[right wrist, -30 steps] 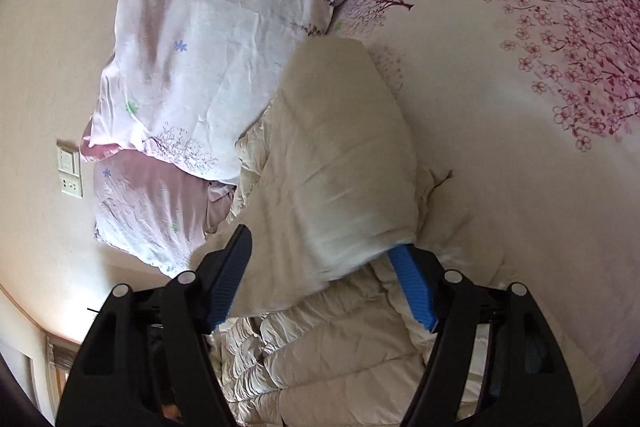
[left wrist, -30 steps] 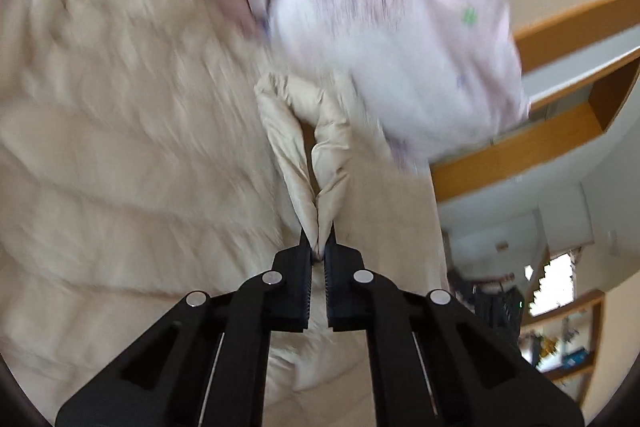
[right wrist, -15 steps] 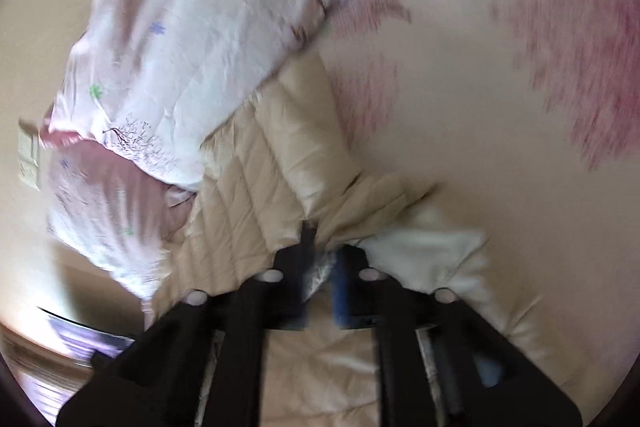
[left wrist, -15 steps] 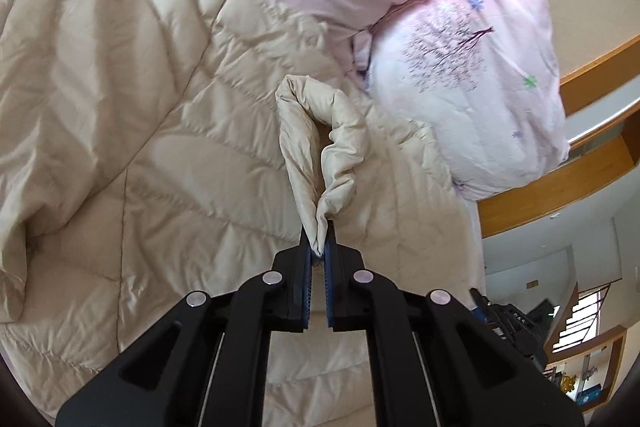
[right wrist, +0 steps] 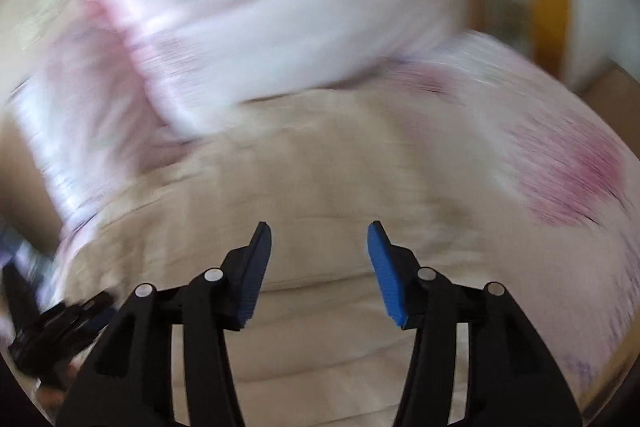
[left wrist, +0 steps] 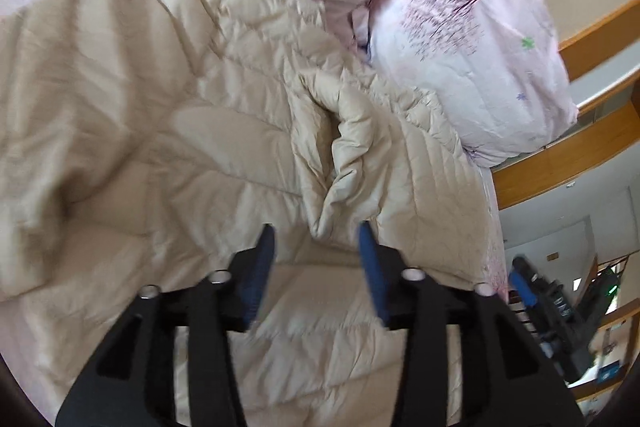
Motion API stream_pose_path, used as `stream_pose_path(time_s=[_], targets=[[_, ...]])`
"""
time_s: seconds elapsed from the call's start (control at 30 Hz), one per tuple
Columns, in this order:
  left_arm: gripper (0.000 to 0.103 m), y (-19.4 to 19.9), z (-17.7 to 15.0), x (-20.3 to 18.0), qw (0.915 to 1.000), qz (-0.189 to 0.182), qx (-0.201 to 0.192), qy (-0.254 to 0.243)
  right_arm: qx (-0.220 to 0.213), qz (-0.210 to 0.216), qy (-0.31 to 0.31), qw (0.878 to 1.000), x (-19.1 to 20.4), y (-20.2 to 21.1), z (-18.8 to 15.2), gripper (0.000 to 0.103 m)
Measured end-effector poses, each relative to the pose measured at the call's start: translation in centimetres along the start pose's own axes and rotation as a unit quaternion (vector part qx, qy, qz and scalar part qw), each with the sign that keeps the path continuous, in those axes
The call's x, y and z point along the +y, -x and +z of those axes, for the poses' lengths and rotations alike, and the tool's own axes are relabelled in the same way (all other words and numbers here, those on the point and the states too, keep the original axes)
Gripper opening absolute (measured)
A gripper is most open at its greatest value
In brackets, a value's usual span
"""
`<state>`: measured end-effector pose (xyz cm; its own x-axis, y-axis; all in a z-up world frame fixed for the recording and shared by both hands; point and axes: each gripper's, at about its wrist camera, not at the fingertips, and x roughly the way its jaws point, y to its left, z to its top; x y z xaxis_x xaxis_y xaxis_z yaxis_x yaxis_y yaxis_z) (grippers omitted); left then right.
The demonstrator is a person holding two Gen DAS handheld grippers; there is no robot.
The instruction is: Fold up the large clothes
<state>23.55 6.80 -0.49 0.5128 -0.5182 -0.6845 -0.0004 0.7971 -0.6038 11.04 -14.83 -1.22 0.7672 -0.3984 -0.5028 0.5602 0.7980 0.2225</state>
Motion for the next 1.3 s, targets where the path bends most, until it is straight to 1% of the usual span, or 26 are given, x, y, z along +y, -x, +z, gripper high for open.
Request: stream_pose_path(time_s=[0.03, 0.1, 0.17, 0.2, 0.3, 0.33, 0.37, 0.4, 0.43, 0.47, 0.53, 0.6, 0.67, 0.7, 0.73, 0.77, 0.8, 0.9, 0.97, 1.0, 1.07, 1.1, 1.2, 1.23, 1.27, 1.3], targets=[[0.05, 0.8, -0.3, 0.1, 1.0, 0.002, -0.008, -0.005, 0.021, 0.026, 0.039, 0.999, 2.3, -0.8, -0.1, 0.045], [0.053, 2.9, -1.1, 0.7, 0.9997, 0.003, -0.02, -0.015, 0.06, 0.063, 0.082, 0.993, 5.5, -2.6, -0.6, 0.042], [0.056, 5.6, -2.4, 1.9, 0.9989, 0.015, -0.04, -0.021, 0.089, 0.082, 0.124, 0.985, 8.7, -4.7, -1.5, 0.039], [0.056, 6.6, -2.9, 2.4, 0.9983, 0.023, -0.049, -0.021, 0.093, 0.082, 0.144, 0.982, 10.1, -5.5, -2.0, 0.039], [0.058, 10.2, -5.1, 5.0, 0.9946, 0.056, -0.086, -0.013, 0.096, 0.045, 0.202, 0.974, 13.2, -8.4, -3.2, 0.04], [0.058, 11.3, -5.7, 5.9, 0.9931, 0.065, -0.097, -0.007, 0.116, 0.025, 0.223, 0.967, 14.1, -10.2, -3.9, 0.041], [0.058, 12.6, -6.7, 7.2, 0.9909, 0.078, -0.11, 0.006, 0.13, 0.008, 0.235, 0.963, 14.4, -11.3, -4.4, 0.043], [0.058, 13.3, -7.2, 8.1, 0.9897, 0.083, -0.115, 0.016, 0.128, 0.0, 0.24, 0.962, 14.4, -11.6, -4.8, 0.044], [0.058, 14.5, -8.1, 9.4, 0.9879, 0.086, -0.125, 0.035, 0.121, 0.002, 0.239, 0.964, 14.4, -11.2, -4.9, 0.046], [0.058, 15.2, -8.7, 10.3, 0.9864, 0.086, -0.131, 0.048, 0.123, 0.012, 0.23, 0.965, 14.1, -10.7, -4.9, 0.053], [0.058, 16.9, -10.2, 12.8, 0.9807, 0.091, -0.149, 0.088, 0.128, 0.049, 0.198, 0.971, 13.4, -9.0, -4.7, 0.061], [0.058, 17.9, -11.1, 15.3, 0.9729, 0.085, -0.164, 0.139, 0.123, 0.071, 0.183, 0.973, 13.4, -7.5, -4.7, 0.065], [0.058, 18.6, -11.8, 17.7, 0.9638, 0.056, -0.177, 0.192, 0.114, 0.081, 0.186, 0.973, 13.8, -5.9, -4.9, 0.067], [0.058, 18.9, -12.0, 19.0, 0.9563, 0.035, -0.186, 0.223, 0.112, 0.084, 0.186, 0.972, 14.0, -5.6, -5.1, 0.067], [0.058, 19.0, -12.0, 19.9, 0.9503, 0.02, -0.193, 0.243, 0.115, 0.09, 0.183, 0.972, 14.0, -5.4, -5.2, 0.068], [0.058, 19.0, -12.1, 20.4, 0.9458, 0.015, -0.198, 0.257, 0.12, 0.097, 0.18, 0.972, 13.9, -5.1, -5.3, 0.068], [0.058, 19.0, -12.1, 21.1, 0.9387, 0.008, -0.203, 0.278, 0.126, 0.102, 0.177, 0.971, 13.9, -5.2, -5.4, 0.068], [0.058, 18.5, -12.4, 22.2, 0.9216, -0.013, -0.21, 0.326, 0.139, 0.11, 0.167, 0.97, 13.7, -5.0, -5.9, 0.068], [0.056, 18.3, -12.3, 22.3, 0.9129, -0.005, -0.219, 0.344, 0.141, 0.111, 0.166, 0.97, 13.7, -5.0, -6.1, 0.068], [0.056, 18.6, -12.4, 22.4, 0.9064, 0.002, -0.228, 0.356, 0.143, 0.112, 0.165, 0.969, 13.7, -5.0, -6.3, 0.068], [0.056, 19.2, -12.4, 22.8, 0.8968, 0.014, -0.243, 0.369, 0.15, 0.121, 0.161, 0.968, 13.6, -5.1, -6.4, 0.068], [0.056, 19.4, -12.2, 23.1, 0.8936, 0.022, -0.25, 0.372, 0.153, 0.125, 0.159, 0.967, 13.6, -5.1, -6.4, 0.068], [0.055, 19.9, -11.5, 23.7, 0.8882, 0.037, -0.26, 0.377, 0.159, 0.134, 0.155, 0.966, 13.6, -5.2, -6.5, 0.069], [0.053, 19.9, -11.4, 23.8, 0.8859, 0.039, -0.263, 0.38, 0.161, 0.136, 0.153, 0.965, 13.6, -5.2, -6.6, 0.069], [0.047, 20.0, -11.3, 24.1, 0.8817, 0.042, -0.267, 0.387, 0.162, 0.138, 0.152, 0.965, 13.6, -5.2, -6.6, 0.069], [0.042, 20.1, -11.4, 24.3, 0.8789, 0.043, -0.269, 0.391, 0.165, 0.142, 0.15, 0.964, 13.5, -5.2, -6.7, 0.069]])
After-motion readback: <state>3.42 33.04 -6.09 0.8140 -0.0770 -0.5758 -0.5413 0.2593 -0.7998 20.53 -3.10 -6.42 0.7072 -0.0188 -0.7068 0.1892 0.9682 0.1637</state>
